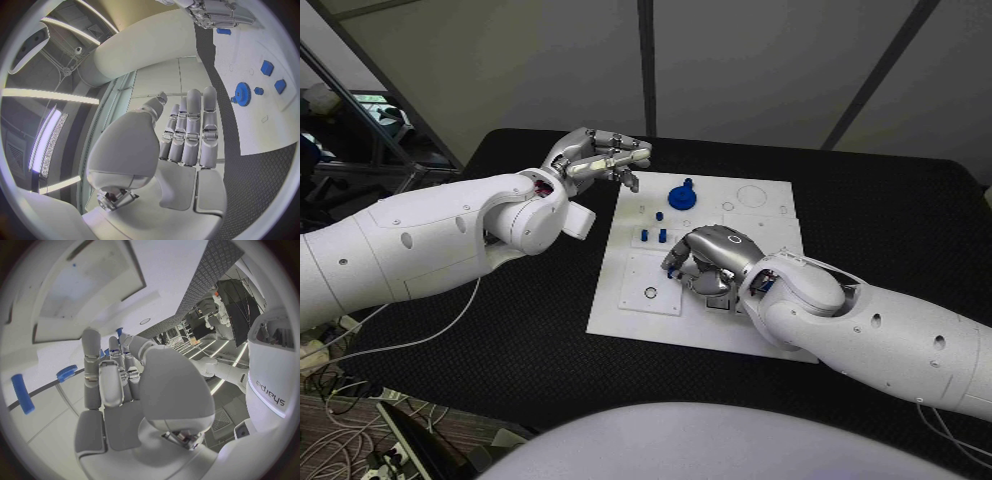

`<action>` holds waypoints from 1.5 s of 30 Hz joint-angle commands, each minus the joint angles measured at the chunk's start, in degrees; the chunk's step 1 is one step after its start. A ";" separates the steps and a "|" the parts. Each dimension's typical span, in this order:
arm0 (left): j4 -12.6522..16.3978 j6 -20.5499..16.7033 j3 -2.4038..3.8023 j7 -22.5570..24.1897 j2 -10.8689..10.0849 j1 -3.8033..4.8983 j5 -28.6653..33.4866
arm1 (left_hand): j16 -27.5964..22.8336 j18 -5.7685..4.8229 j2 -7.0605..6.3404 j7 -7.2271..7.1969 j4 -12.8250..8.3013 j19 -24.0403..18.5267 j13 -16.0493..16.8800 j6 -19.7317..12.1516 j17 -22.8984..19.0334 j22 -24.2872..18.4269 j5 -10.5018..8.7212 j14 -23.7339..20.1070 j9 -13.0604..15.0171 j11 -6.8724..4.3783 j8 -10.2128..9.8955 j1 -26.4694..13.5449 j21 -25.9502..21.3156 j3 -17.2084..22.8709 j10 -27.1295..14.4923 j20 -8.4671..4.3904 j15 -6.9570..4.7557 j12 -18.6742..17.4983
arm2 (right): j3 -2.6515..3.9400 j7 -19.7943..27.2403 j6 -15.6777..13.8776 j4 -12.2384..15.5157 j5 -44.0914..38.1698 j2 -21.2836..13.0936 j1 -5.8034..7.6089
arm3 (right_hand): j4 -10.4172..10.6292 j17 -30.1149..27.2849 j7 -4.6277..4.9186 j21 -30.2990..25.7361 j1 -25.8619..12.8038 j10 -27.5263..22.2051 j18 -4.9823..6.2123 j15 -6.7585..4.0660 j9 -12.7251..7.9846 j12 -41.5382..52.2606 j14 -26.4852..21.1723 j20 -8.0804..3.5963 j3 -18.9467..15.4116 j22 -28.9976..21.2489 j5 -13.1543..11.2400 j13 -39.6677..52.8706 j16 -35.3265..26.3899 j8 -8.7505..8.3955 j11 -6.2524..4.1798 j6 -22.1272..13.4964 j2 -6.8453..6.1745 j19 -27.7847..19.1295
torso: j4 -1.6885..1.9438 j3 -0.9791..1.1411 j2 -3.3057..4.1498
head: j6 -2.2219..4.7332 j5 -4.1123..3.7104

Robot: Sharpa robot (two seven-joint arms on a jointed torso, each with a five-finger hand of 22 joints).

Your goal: Assemble the parts on the task board

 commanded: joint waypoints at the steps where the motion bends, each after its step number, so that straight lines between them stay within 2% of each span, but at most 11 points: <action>1: 0.06 0.81 0.05 0.27 0.06 0.11 0.17 | -0.18 -0.25 0.29 0.30 -0.04 0.36 0.09 -0.08 -0.08 -0.06 0.21 -0.02 -0.07 0.07 -0.37 0.42 -0.28 -0.30 -0.37 -0.16 0.42 0.29 | 0.03 -0.51 -1.46 0.02 -0.81 0.04 0.09 | -0.26 0.08 0.25 0.21 -0.17 0.38 -0.79 -0.19 0.03 0.08 2.78 0.23 -0.02 0.06 0.22 0.06 0.41 0.22 0.06 0.00 0.17 -0.16 | -0.01 -0.02 -0.05 | 0.00 0.02; 5: 0.06 0.92 0.05 0.21 0.09 0.11 0.17 | -0.21 -0.26 0.39 0.35 0.09 0.39 0.12 -0.13 -0.08 -0.18 0.22 -0.04 -0.08 0.11 -0.37 0.42 -0.39 -0.55 -0.45 -0.11 0.48 0.38 | 0.03 -0.47 -0.39 0.00 -0.87 0.08 0.09 | -0.29 0.10 0.25 0.24 -0.16 0.38 -0.79 -0.19 0.03 0.08 2.78 0.23 -0.01 0.09 0.24 0.06 0.43 0.21 0.06 0.01 0.18 -0.17 | 0.00 0.00 -0.01 | 0.00 0.03; 9: 0.03 0.93 0.05 0.16 0.13 0.11 0.17 | -0.21 -0.26 0.39 0.35 0.09 0.39 0.12 -0.13 -0.08 -0.18 0.22 -0.04 -0.08 0.11 -0.37 0.42 -0.39 -0.55 -0.45 -0.11 0.48 0.38 | 0.03 -0.33 2.07 0.03 -1.05 0.17 0.09 | -0.28 0.01 0.29 0.22 -0.46 0.39 -0.76 -0.15 0.07 0.07 2.75 0.28 -0.25 -0.02 0.24 0.09 0.41 0.21 0.09 0.04 0.00 -0.38 | -0.02 -0.01 -0.03 | 0.00 0.02; 14: 0.03 0.92 0.05 0.13 0.17 0.11 0.17 | -0.21 -0.26 0.39 0.35 0.09 0.39 0.12 -0.13 -0.08 -0.18 0.22 -0.04 -0.08 0.11 -0.37 0.42 -0.39 -0.55 -0.45 -0.11 0.48 0.38 | 0.03 0.13 3.96 0.22 -1.15 0.21 0.09 | 0.21 0.05 0.52 -0.18 -2.27 -0.93 -0.64 0.21 -0.04 -0.74 2.66 0.62 -1.79 -0.68 1.34 -0.17 0.52 -0.36 0.43 -0.81 -1.17 -1.28 | -0.05 -0.03 0.00 | 0.00 -0.02; 20: 0.00 0.88 0.05 0.09 0.16 0.11 0.17 | -0.21 -0.26 0.39 0.35 0.09 0.39 0.12 -0.13 -0.08 -0.18 0.22 -0.04 -0.08 0.11 -0.37 0.42 -0.39 -0.55 -0.45 -0.11 0.48 0.38 | 0.03 0.57 4.31 0.57 -1.18 0.09 0.09 | 0.63 0.06 0.79 -0.56 -3.52 -2.72 -0.54 0.65 -0.09 -1.84 2.58 1.05 -2.87 -1.26 2.37 -0.57 0.62 -0.74 0.95 -1.34 -1.99 -1.90 | -0.04 0.00 -0.03 | 0.00 -0.09; 23: -0.03 0.98 0.05 -0.08 0.17 0.11 0.17 | -0.22 -0.26 0.43 0.36 0.11 0.40 0.12 -0.15 -0.08 -0.22 0.22 -0.06 -0.09 0.13 -0.37 0.45 -0.42 -0.61 -0.49 -0.10 0.49 0.40 | 0.03 0.70 3.44 0.65 -1.18 0.01 0.09 | 0.68 0.10 1.20 -1.33 -3.83 -4.35 -0.34 1.01 -0.24 -2.52 2.53 1.33 -3.25 -2.35 2.58 -0.79 0.69 -1.16 1.41 -2.11 -2.37 -2.61 | -0.05 0.01 -0.07 | 0.00 -0.13; 25: -0.06 1.06 0.05 -0.19 0.20 0.11 0.17 | -0.22 -0.25 0.46 0.37 0.12 0.41 0.13 -0.16 -0.08 -0.23 0.23 -0.06 -0.09 0.13 -0.38 0.47 -0.43 -0.62 -0.51 -0.10 0.49 0.40 | 0.03 0.78 2.57 0.67 -1.18 -0.02 0.09 | 0.54 -0.30 2.03 -2.13 -3.78 -7.39 -0.18 1.69 -0.57 -2.82 2.38 1.76 -3.34 -3.46 2.73 -0.99 0.51 -1.53 2.21 -3.39 -2.67 -3.42 | -0.07 0.02 -0.06 | 0.00 -0.18; 29: -0.15 1.14 0.05 -0.30 0.26 0.11 0.17 | -0.23 -0.25 0.52 0.39 0.13 0.41 0.13 -0.19 -0.09 -0.25 0.24 -0.07 -0.10 0.14 -0.39 0.51 -0.45 -0.63 -0.54 -0.09 0.49 0.40 | 0.03 0.91 0.92 0.75 -1.18 -0.06 0.09 | 0.23 -2.43 2.53 -3.68 -3.55 -11.31 0.24 2.30 -0.96 -2.61 1.60 2.50 -4.05 -5.59 2.64 -0.90 -0.79 -1.49 3.00 -4.87 -2.98 -5.15 | -0.06 0.05 -0.05 | 0.00 -0.28; 37: -0.30 1.34 0.04 -0.48 0.40 0.11 0.17 | -0.24 -0.25 0.60 0.45 0.15 0.43 0.12 -0.31 -0.09 -0.32 0.24 -0.09 -0.13 0.19 -0.44 0.59 -0.51 -0.72 -0.69 -0.07 0.52 0.40 | 0.03 1.69 -3.45 1.38 -1.14 -0.56 0.10 | -0.20 -3.49 2.61 -3.63 -3.02 -13.66 0.34 2.62 -1.33 -2.00 0.99 2.96 -5.27 -5.57 2.71 -0.76 -1.31 -1.59 3.29 -6.97 -2.98 -5.91 | -0.01 0.05 -0.04 | 0.02 -0.38; 42: -0.41 1.48 0.04 -0.56 0.47 0.10 0.17 | -0.24 -0.25 0.60 0.45 0.15 0.43 0.12 -0.31 -0.09 -0.32 0.24 -0.09 -0.13 0.19 -0.44 0.59 -0.51 -0.72 -0.69 -0.07 0.52 0.40 | 0.05 2.55 -6.22 2.83 -0.32 -1.65 0.10 | -0.18 -3.45 2.54 -3.60 -3.04 -13.73 0.35 2.60 -1.34 -1.83 0.99 2.98 -5.45 -5.57 2.75 -0.73 -1.25 -1.56 3.25 -7.20 -2.97 -5.95 | -0.05 0.04 -0.09 | 0.24 -0.46; 45: -0.42 1.52 0.04 -0.63 0.43 0.10 0.17 | -0.24 -0.25 0.60 0.45 0.15 0.43 0.12 -0.31 -0.09 -0.32 0.24 -0.09 -0.13 0.19 -0.44 0.59 -0.51 -0.72 -0.69 -0.07 0.52 0.40 | 0.08 2.46 -6.88 4.00 1.20 -2.96 0.14 | -0.05 -3.86 2.50 -3.56 -3.10 -13.65 0.36 2.57 -1.24 -1.51 0.88 2.99 -5.62 -5.56 3.00 -0.68 -1.45 -1.35 3.21 -6.94 -2.74 -6.02 | -0.07 -0.02 -0.10 | 0.43 -0.61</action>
